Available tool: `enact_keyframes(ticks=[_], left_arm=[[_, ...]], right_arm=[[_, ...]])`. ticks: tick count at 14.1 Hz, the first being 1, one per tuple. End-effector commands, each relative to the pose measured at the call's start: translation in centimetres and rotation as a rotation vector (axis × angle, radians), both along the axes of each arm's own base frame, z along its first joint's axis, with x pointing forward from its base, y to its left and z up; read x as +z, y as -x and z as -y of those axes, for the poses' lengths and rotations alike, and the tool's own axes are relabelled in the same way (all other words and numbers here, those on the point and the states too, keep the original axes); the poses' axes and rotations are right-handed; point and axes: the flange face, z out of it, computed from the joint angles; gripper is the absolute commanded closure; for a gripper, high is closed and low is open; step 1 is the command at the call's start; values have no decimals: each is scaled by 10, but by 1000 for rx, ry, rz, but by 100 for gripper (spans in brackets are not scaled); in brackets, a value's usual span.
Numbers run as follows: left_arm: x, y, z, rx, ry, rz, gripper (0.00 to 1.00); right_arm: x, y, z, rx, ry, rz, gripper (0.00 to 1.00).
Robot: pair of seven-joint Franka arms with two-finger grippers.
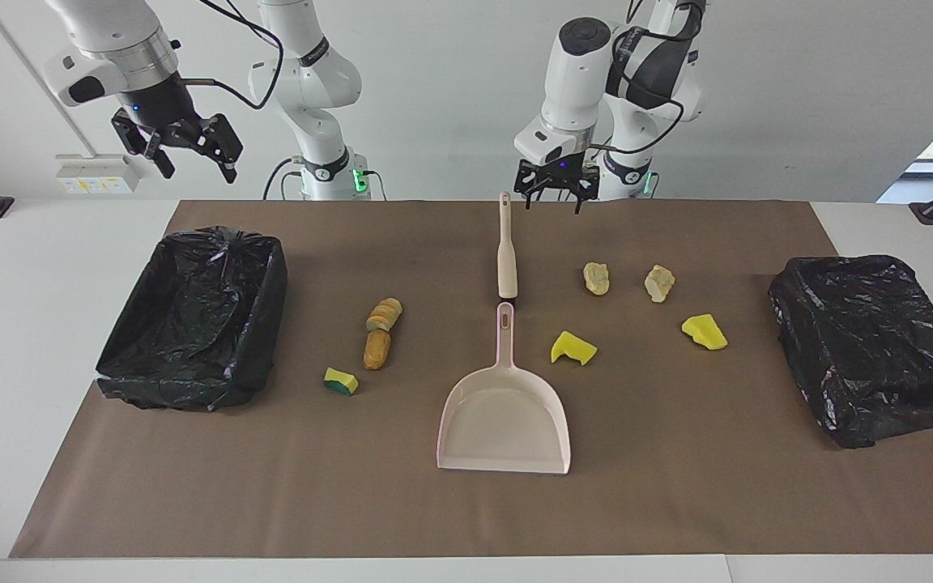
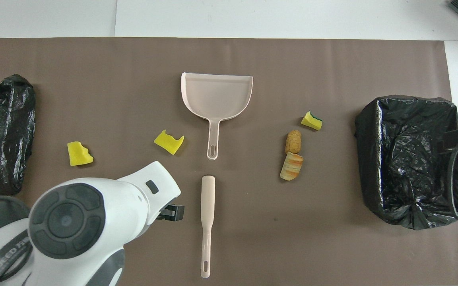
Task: Sweep and dump trash in bin
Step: 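Reach the left gripper toward the pink brush handle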
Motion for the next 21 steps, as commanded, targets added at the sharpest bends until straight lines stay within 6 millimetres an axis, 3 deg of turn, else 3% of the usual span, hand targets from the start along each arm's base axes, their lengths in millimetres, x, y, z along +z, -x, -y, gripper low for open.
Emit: enact_keyframes(ticks=[1,4,6,7,11,13,14,16,19,21], left_arm=[[-48,35,22,1,8,-2,0],[-89,69,36,-13,19,9,0],[-111,78,48,-14,9,-3,0],[-114,78,48,-8,6,-5,0],[-121,81,45,-12,3,-8,17],[-121,81,44,-16,-2,-12,33],[-122,81,43,-24,-4,-14,56],[-122,81,43,-24,-7,-16,79],[-121,81,42,-24,-21,-27,92],[-118,73,38,-6,-21,-29,98]], right_arm=[[0,10,5,22,-10,-5,0],[1,10,5,22,-10,-4,0],[1,10,5,22,-10,-7,0],[2,11,4,22,-11,-13,0],[-11,28,-1,28,-6,-42,0],[-12,22,-7,4,-6,-23,0],[-11,22,-9,-9,-3,-20,0],[-11,18,-13,-7,-11,-1,0],[-20,-1,-42,35,-12,47,0],[-23,-17,-72,60,-12,47,0]])
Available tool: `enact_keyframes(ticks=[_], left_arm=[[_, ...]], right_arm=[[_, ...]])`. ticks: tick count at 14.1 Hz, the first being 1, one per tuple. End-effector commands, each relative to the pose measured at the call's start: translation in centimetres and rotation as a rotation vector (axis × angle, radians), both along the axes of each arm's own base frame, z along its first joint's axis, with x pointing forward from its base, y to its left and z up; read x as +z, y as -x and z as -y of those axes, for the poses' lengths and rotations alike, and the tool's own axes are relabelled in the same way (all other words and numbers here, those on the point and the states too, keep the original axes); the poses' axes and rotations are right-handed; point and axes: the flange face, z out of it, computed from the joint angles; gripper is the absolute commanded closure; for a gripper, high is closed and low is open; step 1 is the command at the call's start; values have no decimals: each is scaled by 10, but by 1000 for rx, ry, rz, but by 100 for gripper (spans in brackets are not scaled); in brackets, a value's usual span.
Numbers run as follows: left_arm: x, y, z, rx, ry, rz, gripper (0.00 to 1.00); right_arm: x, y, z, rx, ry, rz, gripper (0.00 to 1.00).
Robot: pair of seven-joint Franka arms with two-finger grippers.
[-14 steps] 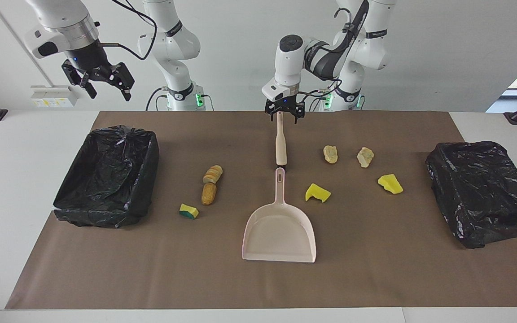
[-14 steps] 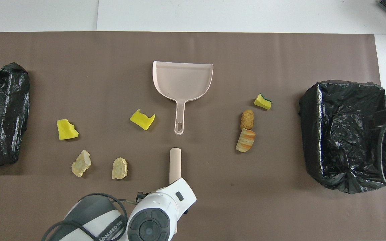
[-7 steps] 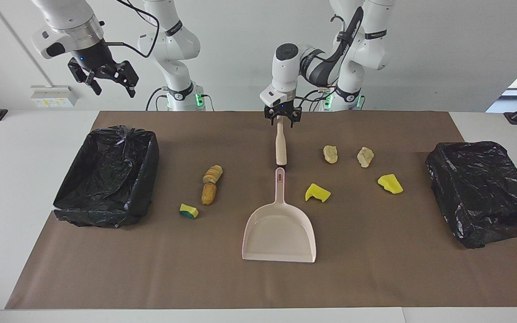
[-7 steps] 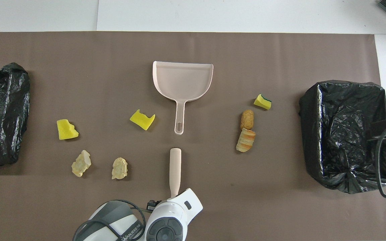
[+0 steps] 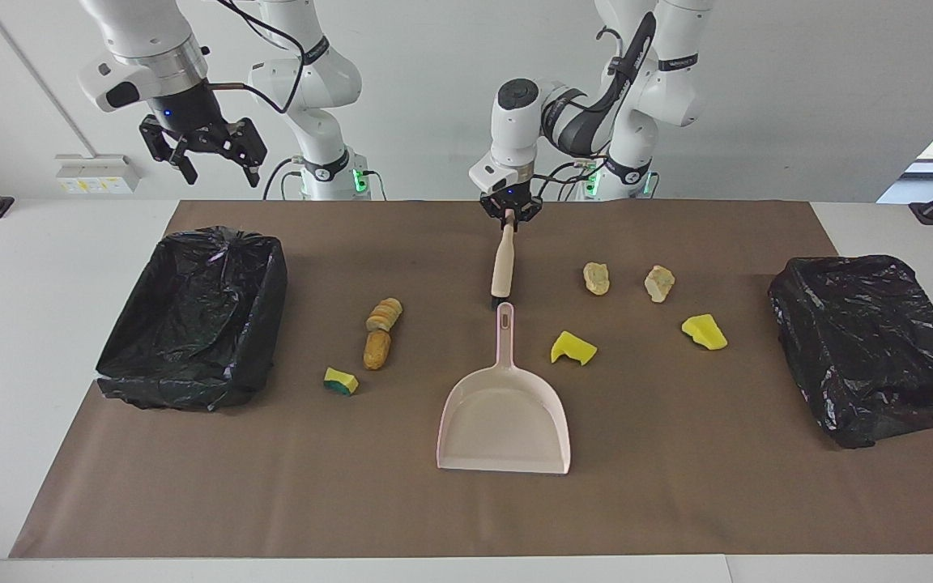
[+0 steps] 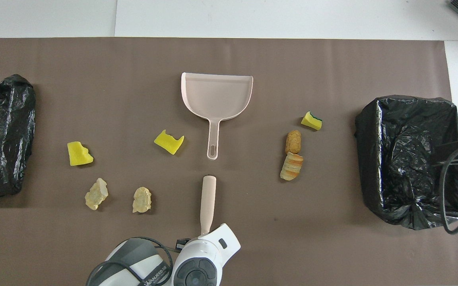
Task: Sweep and dump trash in bin
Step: 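Reach the left gripper toward the pink brush handle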
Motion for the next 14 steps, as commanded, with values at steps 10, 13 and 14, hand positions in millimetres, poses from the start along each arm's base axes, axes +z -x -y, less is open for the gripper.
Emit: enact_keyframes(ticks=[10,13,14], left_arm=[[-8,-131,-125,345,-55,-81,100],[-6,-137,-153,404,-98,-126,100],[0,-141,-162,425,-96,-126,100]], right_arm=[[-161,-128,-213,-247,-37,-61,0],[-195,-122,-272,-260,-60,-58,0],[-202,-117,-290,-258,-59,-57,0]])
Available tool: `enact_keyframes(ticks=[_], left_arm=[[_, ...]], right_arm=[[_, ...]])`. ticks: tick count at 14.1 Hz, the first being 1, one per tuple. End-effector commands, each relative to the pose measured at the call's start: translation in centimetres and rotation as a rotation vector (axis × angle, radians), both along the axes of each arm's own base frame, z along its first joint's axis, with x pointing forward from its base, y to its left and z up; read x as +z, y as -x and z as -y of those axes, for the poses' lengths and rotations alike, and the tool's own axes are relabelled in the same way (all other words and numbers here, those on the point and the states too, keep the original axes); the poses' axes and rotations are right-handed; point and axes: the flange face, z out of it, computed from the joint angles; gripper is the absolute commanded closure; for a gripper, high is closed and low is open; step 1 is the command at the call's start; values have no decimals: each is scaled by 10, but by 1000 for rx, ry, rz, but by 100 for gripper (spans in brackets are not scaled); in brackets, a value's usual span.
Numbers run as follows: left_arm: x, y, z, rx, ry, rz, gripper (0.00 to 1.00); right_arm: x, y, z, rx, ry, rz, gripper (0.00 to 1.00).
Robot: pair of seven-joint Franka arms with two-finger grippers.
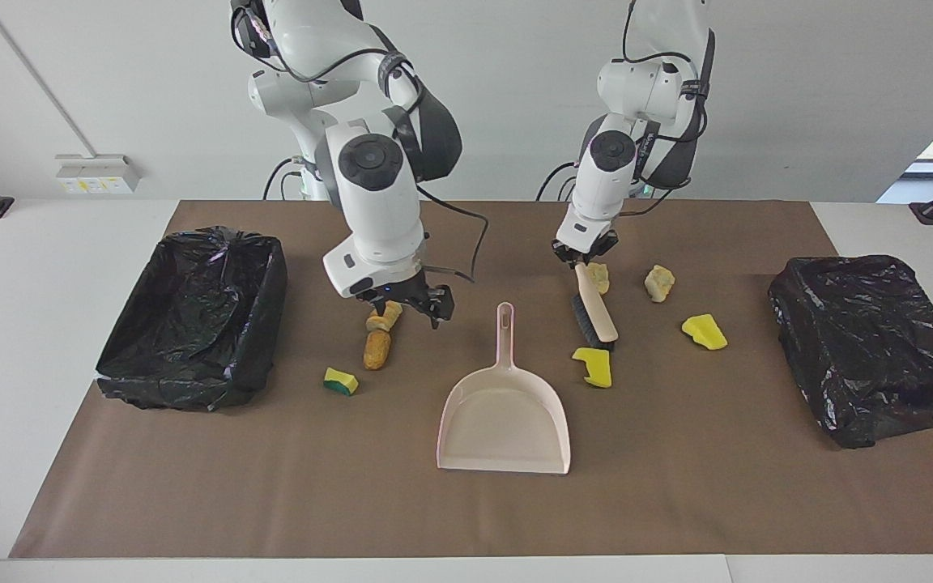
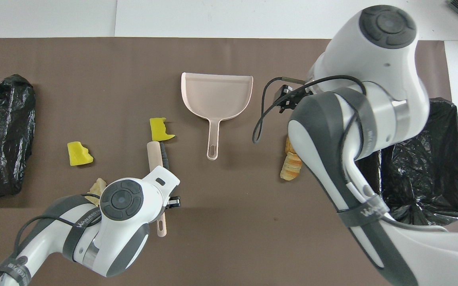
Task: Sweep and dump trash in bin
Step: 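Lift the brush with the left gripper while the right gripper grasps the dustpan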
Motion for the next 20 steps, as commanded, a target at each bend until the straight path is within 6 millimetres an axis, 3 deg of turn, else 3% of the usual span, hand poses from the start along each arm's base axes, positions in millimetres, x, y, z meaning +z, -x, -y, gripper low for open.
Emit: enact_keyframes(ticks=[1,4,7,10,13,18,19,20], left_arm=[[13,-10,-27,58,-22,-23,100],[47,-20,-57,102,-53,-30,100],[60,-24,-88,112,-139,-38,100],[75,-7,-114,195,-196,-109,100],[70,13,-114,484,-286,-91,100],[28,28,-111,812,-264,-117,100],[19,30,-109,869,-235,-129,100],[17,29,-106,911,-203,-142,100]], right_arm=[[-15,4,-38,-22,-25,-4,0],[-48,12,-81,-28,-52,11,0],[-74,15,-106,50,-77,36,0],[-83,29,-122,179,-71,30,0],[-90,37,-129,265,-54,29,0],[-107,42,-124,306,-37,28,24],[-107,42,-123,304,-37,28,42],[-106,43,-124,304,-36,27,76]])
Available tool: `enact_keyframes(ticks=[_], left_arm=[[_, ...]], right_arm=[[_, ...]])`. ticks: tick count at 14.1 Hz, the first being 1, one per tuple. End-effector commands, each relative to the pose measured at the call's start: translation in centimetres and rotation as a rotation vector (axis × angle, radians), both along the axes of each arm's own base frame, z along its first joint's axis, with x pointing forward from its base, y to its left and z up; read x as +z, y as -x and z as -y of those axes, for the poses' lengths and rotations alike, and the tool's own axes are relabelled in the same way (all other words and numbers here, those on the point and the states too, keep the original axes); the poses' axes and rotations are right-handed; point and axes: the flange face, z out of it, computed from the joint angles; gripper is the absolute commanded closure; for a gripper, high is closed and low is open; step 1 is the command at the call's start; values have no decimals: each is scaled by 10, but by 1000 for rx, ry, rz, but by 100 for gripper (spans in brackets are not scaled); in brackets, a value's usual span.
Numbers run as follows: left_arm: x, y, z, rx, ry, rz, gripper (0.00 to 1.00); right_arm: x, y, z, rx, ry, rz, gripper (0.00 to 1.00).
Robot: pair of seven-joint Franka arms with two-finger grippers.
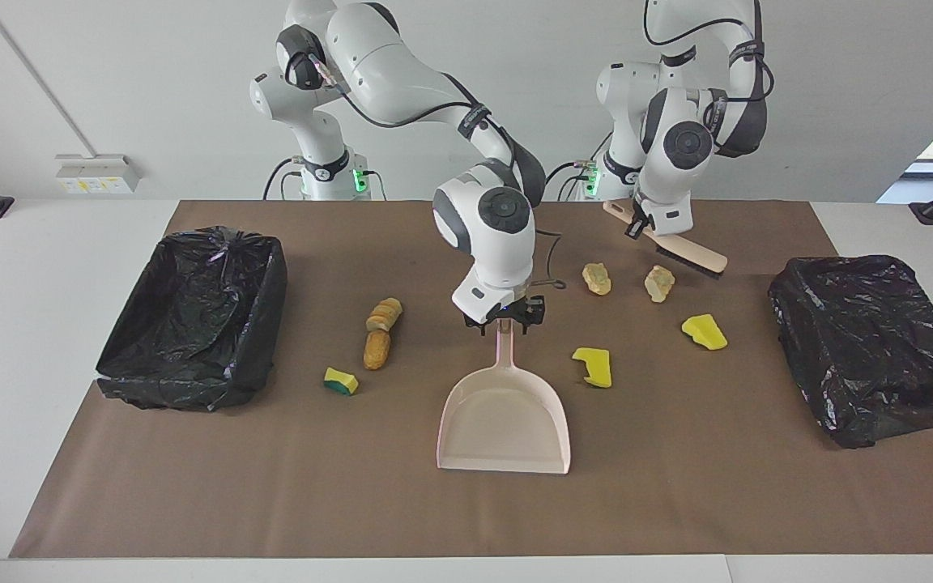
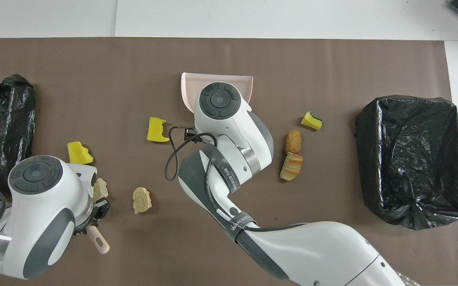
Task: Sweep and dump trash in bin
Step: 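Lift the brush with the left gripper while the right gripper grasps the dustpan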
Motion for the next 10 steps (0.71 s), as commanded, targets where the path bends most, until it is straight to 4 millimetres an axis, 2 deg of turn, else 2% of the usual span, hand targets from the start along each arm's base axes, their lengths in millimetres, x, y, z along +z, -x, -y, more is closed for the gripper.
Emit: enact_keyframes(ticks=[1,4,6,8,10], left_arm=[[-12,0,-2,153,66,28,100],[-15,-23,-13,219,122,95,100],[-9,-46,-9,206,141,126,100],[-4,-69,-4,193,161,171,100],[-1,-89,0,130,184,199,100]], right_arm=[[-1,2,1,15,1,14,100],[3,2,1,10,-6,7,100],[6,-1,3,20,-22,22,100],[26,-5,12,71,-35,51,100],[46,-10,30,206,-31,74,100]])
